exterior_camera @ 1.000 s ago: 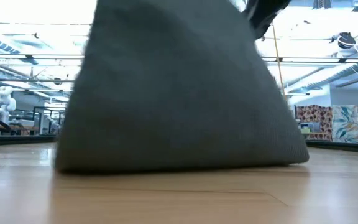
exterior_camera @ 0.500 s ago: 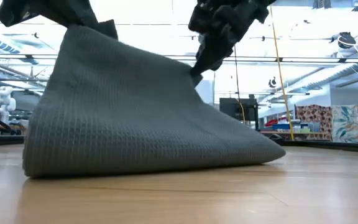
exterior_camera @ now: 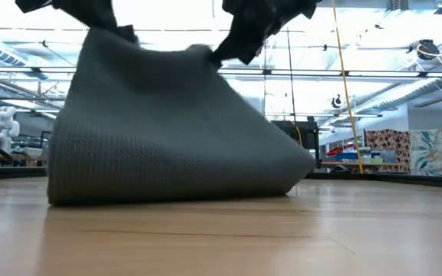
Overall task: Roll towel into tight, uniform cylinder
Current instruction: Roll the gray towel
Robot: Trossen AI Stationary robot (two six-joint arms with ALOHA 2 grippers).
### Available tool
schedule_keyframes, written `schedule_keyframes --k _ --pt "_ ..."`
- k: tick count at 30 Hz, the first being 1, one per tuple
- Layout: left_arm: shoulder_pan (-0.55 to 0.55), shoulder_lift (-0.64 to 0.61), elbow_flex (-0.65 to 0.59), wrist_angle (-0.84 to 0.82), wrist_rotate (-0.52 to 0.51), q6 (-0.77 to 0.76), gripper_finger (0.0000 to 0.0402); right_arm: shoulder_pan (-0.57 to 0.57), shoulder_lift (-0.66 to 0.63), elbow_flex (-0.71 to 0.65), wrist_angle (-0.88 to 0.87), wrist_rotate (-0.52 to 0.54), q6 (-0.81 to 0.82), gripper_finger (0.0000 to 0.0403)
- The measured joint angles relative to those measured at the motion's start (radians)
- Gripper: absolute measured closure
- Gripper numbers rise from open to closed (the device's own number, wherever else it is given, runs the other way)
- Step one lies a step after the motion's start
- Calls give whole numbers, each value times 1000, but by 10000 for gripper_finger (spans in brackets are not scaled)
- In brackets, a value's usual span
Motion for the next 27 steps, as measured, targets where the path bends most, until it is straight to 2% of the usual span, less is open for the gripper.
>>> schedule_keyframes --k 5,12,15,17,27 --pt "23 0 -40 -82 19 -42 400 -38 53 0 41 27 3 403" --pt "56 7 -116 -48 21 -36 400 -75 156 -1 150 29 -1 403" --pt "91 6 -159 -48 21 -32 400 -83 198 -1 197 74 -3 403" --pt "116 6 -184 -48 22 13 400 -89 217 -2 202 102 -3 403" --pt "192 6 -260 -33 43 117 395 -113 276 -2 232 113 -8 403"
